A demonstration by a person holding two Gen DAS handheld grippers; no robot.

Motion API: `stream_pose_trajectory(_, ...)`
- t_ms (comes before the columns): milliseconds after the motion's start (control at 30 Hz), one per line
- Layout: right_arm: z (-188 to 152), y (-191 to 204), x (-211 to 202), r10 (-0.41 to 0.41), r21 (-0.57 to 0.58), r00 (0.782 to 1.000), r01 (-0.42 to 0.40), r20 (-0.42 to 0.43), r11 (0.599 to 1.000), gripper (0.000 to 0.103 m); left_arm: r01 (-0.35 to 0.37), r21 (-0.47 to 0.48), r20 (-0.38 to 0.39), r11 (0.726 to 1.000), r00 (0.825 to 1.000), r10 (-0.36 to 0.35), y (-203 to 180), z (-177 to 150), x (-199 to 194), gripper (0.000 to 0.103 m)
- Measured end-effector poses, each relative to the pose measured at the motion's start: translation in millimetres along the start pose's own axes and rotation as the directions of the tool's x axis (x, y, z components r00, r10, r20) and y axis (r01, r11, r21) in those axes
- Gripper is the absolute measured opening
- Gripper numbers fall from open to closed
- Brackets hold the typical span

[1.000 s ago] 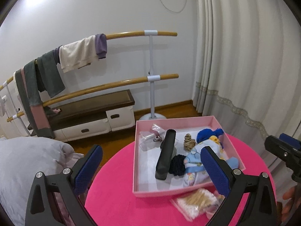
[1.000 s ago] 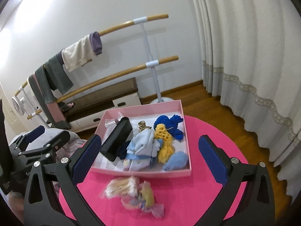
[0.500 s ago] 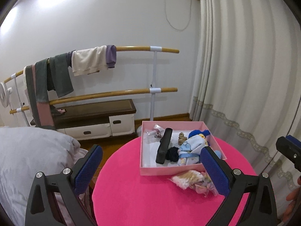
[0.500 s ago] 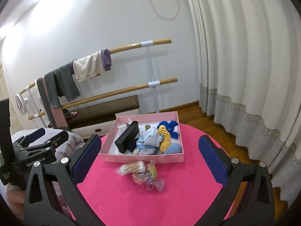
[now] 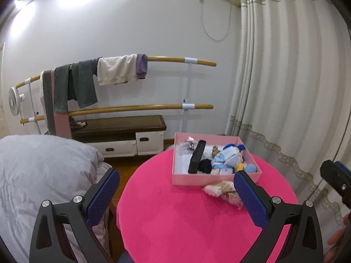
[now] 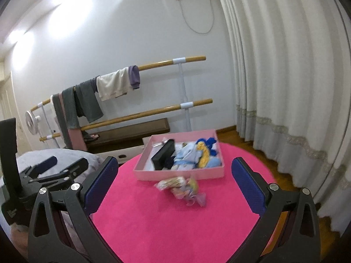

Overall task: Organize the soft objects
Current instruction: 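Lift both tools out of the box back over the table, then grasp the cotton swab bag with the left tool while the right tool grasps the pastel ribbon scrunchie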

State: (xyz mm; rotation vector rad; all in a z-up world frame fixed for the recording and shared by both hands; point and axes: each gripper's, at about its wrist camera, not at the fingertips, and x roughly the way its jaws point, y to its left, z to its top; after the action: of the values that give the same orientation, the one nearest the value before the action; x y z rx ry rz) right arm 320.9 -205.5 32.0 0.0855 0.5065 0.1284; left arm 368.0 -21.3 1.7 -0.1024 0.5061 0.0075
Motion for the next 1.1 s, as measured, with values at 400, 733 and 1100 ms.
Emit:
stream_pose_trajectory(400, -25.5, 0.2, 8.1, 0.02, 0.004, 0.998, -0.02, -0.062, 1.0, 0.103, -0.013, 0.014, -0.041, 1.0, 0.999, 0.013, -2.5, -6.1, -12.8, 0.103)
stream_pose_trajectory(733, -25.9, -15.9, 7.8, -0.013, 0.019, 0.998, 0.014, -0.061, 1.0, 0.103, 0.007, 0.008, -0.042, 1.0, 0.999, -0.006, 4.2, -3.9, -0.2, 0.103)
stream_pose_trajectory(1100, -55.3, -55.2, 63.2, -0.048, 0.051, 0.973, 0.061, -0.224, 0.997, 0.103, 0.036, 0.031, -0.159, 0.999, 0.987, -0.031, -3.0, -11.8, 48.8, 0.103)
